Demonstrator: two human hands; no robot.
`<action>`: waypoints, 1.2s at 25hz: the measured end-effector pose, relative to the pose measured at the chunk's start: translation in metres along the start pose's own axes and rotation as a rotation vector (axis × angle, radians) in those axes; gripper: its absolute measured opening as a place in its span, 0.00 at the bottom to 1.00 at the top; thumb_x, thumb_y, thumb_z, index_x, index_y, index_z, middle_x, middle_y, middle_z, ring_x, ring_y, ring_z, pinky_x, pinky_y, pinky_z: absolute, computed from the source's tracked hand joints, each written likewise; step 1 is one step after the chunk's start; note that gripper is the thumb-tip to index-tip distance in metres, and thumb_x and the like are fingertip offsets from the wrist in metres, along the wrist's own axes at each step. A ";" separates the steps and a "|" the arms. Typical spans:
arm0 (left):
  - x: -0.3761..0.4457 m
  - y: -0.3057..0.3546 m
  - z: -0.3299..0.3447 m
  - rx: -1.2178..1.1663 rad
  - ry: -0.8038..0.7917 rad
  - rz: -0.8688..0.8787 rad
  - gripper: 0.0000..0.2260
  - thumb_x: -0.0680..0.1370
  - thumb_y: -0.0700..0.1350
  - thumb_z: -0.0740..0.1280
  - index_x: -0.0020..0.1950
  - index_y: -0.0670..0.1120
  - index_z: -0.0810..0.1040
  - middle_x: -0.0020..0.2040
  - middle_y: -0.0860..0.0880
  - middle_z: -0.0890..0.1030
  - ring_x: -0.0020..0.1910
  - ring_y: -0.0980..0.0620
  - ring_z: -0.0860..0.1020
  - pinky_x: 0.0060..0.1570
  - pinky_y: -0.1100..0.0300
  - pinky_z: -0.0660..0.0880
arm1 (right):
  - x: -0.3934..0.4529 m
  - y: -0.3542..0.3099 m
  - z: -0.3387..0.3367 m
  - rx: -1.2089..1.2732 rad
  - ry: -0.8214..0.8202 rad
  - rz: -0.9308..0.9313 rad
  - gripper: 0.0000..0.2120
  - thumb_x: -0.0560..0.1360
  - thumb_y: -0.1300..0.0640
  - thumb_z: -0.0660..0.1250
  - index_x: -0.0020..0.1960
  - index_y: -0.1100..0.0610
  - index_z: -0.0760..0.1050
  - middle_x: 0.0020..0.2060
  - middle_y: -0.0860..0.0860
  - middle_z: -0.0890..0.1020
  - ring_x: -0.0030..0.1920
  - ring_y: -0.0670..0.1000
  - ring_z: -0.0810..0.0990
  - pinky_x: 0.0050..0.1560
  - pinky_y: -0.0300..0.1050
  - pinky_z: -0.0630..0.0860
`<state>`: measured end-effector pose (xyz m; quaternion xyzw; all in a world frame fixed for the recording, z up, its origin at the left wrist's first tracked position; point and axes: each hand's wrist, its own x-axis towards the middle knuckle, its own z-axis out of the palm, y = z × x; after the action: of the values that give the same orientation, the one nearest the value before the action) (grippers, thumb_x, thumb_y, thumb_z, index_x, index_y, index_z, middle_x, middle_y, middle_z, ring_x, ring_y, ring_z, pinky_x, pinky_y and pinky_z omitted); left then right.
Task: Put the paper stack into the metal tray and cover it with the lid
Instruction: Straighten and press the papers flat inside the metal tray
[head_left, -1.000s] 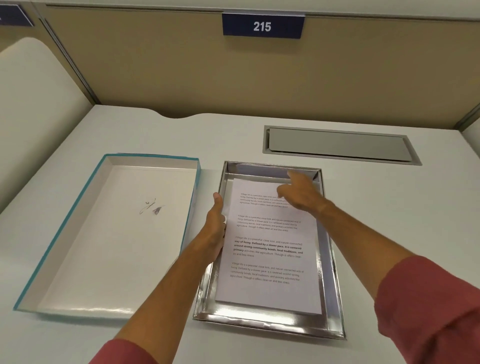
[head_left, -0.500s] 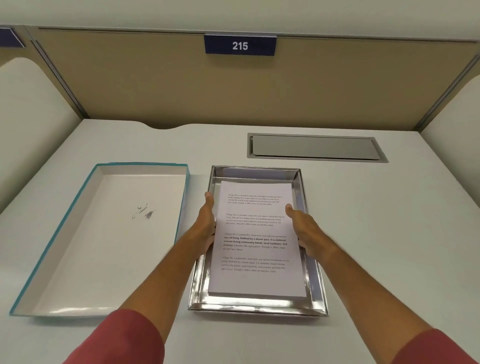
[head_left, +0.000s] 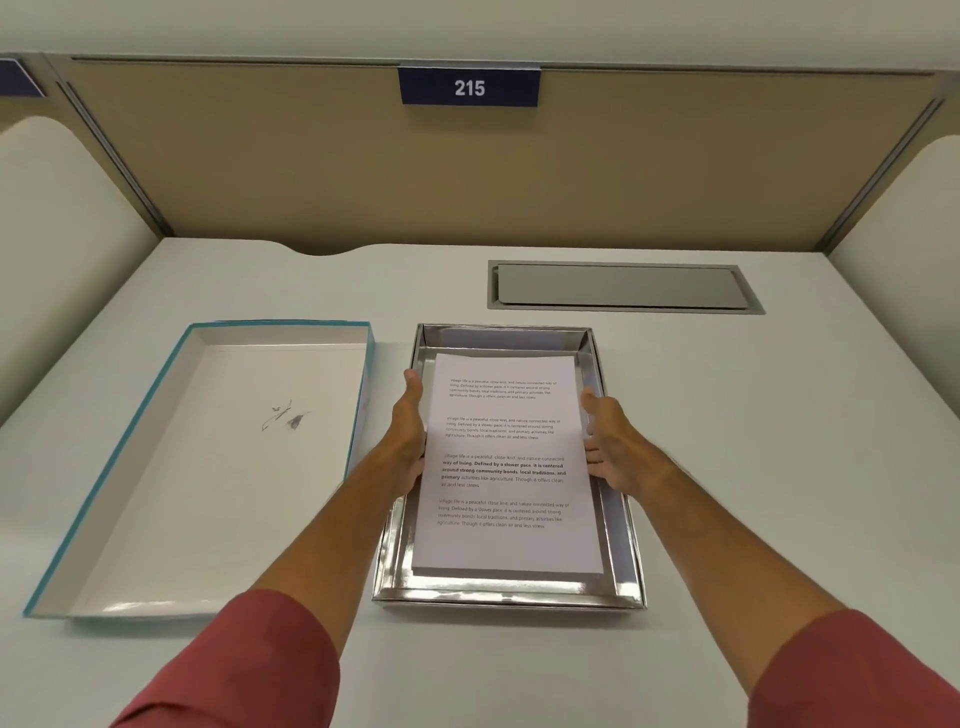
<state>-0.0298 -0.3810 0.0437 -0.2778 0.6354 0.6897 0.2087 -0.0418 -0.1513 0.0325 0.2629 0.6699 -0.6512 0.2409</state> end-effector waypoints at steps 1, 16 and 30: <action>0.000 0.000 0.000 0.009 -0.001 -0.005 0.40 0.74 0.71 0.43 0.73 0.43 0.64 0.46 0.48 0.75 0.25 0.56 0.78 0.32 0.56 0.73 | -0.001 -0.001 0.000 0.006 -0.003 0.004 0.16 0.80 0.39 0.49 0.51 0.50 0.68 0.38 0.50 0.79 0.40 0.52 0.79 0.44 0.50 0.75; -0.022 -0.014 0.018 0.640 0.146 0.374 0.28 0.79 0.60 0.57 0.74 0.45 0.62 0.72 0.43 0.69 0.67 0.38 0.71 0.64 0.43 0.69 | -0.021 0.010 0.006 -0.343 0.128 -0.242 0.20 0.77 0.43 0.61 0.61 0.56 0.73 0.43 0.47 0.80 0.38 0.44 0.76 0.37 0.41 0.73; -0.057 -0.044 -0.040 1.411 0.566 0.582 0.42 0.74 0.68 0.52 0.77 0.46 0.38 0.78 0.42 0.37 0.76 0.42 0.37 0.75 0.43 0.40 | -0.052 0.035 0.073 -1.242 0.199 -0.961 0.46 0.71 0.29 0.52 0.79 0.54 0.43 0.79 0.56 0.42 0.78 0.57 0.40 0.74 0.53 0.35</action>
<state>0.0464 -0.4121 0.0452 -0.0685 0.9958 0.0572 -0.0214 0.0193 -0.2253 0.0387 -0.1806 0.9694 -0.1642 -0.0252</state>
